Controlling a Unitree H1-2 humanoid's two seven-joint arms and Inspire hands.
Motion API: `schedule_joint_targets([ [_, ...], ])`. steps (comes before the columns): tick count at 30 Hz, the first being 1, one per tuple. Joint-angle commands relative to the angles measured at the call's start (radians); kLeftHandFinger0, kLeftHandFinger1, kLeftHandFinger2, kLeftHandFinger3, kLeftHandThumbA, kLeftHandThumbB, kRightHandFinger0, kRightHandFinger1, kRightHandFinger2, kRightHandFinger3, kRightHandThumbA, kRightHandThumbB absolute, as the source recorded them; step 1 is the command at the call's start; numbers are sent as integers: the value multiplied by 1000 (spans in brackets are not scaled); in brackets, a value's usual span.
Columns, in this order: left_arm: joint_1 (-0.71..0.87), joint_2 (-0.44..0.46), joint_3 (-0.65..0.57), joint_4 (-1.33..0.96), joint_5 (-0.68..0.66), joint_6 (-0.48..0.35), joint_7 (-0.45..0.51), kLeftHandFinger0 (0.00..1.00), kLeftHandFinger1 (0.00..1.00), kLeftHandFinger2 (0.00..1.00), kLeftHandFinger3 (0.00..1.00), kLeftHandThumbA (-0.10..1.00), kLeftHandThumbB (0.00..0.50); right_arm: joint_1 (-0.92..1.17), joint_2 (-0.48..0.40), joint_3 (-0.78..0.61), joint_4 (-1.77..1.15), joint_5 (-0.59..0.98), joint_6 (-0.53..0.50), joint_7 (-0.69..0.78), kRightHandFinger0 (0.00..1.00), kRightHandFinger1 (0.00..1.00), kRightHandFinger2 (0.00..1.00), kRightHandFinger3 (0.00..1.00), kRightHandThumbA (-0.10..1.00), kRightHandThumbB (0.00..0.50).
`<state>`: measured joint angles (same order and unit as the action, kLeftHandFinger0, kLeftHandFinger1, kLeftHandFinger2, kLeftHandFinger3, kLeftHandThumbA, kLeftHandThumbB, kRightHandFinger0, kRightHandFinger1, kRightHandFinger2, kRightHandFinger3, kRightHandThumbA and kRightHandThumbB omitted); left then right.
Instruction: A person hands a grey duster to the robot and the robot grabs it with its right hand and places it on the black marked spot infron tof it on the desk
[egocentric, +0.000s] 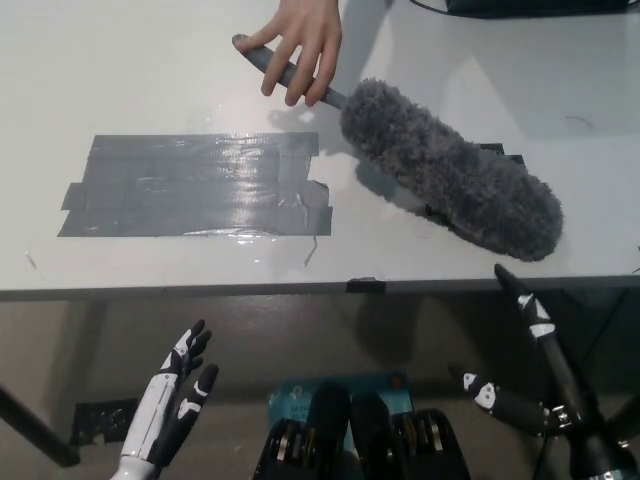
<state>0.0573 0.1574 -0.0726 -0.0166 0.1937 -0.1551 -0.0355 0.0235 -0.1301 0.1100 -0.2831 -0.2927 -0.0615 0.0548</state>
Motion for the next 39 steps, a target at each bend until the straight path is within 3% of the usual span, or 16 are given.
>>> schedule_joint_targets([
  [1,4,10,-5,-30,15,-37,0,1000,1000,1000,1000,921,206,-77,26,-8,-275,-360,97,-9,1000,1000,1000,1000,869,298],
  [5,2,12,-9,-32,26,-35,0,1000,1000,1000,1000,914,194,-246,34,12,-300,-504,209,91,1000,1000,1000,1000,902,364],
  [12,-6,12,-12,-30,31,-33,-1,1000,1000,1000,1000,912,196,-468,25,67,-45,-523,290,90,1000,1000,1000,1000,1000,376],
  [26,-11,15,-14,-36,44,-34,5,1000,1000,1000,1000,912,201,-791,40,151,473,-506,415,68,1000,1000,1000,1000,1000,405],
  [29,-10,15,-14,-37,49,-31,7,1000,1000,1000,1000,918,203,-808,42,157,503,-499,419,56,1000,1000,1000,1000,1000,408],
  [31,-11,12,-13,-39,34,-27,2,1000,1000,1000,1000,905,214,-859,61,158,581,-487,441,57,1000,1000,1000,1000,1000,438],
  [39,-13,19,-14,-41,38,-27,-1,1000,1000,1000,1000,908,209,-907,72,171,686,-475,465,44,1000,1000,1000,1000,1000,448],
])
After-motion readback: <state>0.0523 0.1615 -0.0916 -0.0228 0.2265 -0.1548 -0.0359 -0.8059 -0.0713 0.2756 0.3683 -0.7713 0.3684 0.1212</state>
